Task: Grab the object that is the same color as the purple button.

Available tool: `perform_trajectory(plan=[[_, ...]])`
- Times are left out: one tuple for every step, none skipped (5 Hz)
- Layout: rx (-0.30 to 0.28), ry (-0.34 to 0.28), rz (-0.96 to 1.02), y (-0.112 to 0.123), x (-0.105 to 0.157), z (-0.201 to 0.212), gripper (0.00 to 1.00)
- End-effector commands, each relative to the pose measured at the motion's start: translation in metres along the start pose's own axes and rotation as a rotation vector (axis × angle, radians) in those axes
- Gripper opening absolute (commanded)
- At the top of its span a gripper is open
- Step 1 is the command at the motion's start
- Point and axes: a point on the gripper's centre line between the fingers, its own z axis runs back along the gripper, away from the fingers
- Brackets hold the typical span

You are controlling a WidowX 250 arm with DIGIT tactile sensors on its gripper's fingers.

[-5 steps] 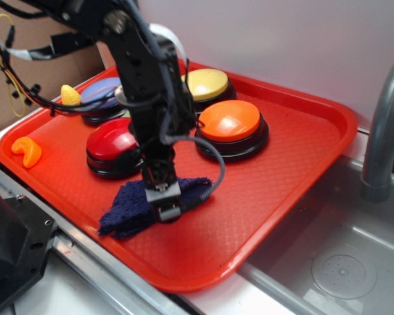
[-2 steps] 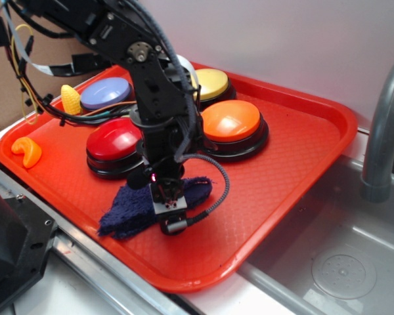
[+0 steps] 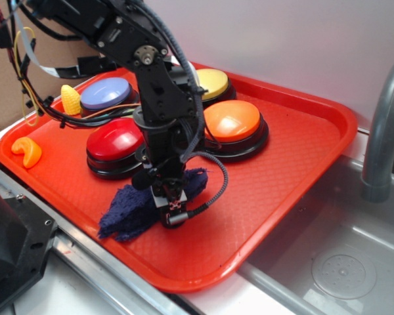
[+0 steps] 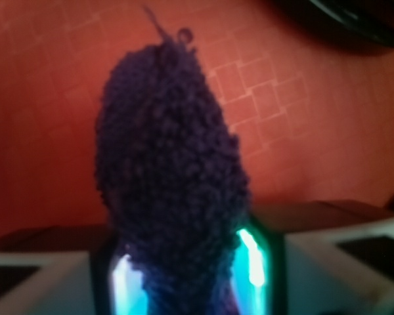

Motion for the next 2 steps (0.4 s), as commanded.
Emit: perform_trajectory(plan=[[0.019,0.005,0.093,0.006,0.002,0.019,0.0],[0.046,-0.013,0.172,0.015,-0.003,0.048,0.0]])
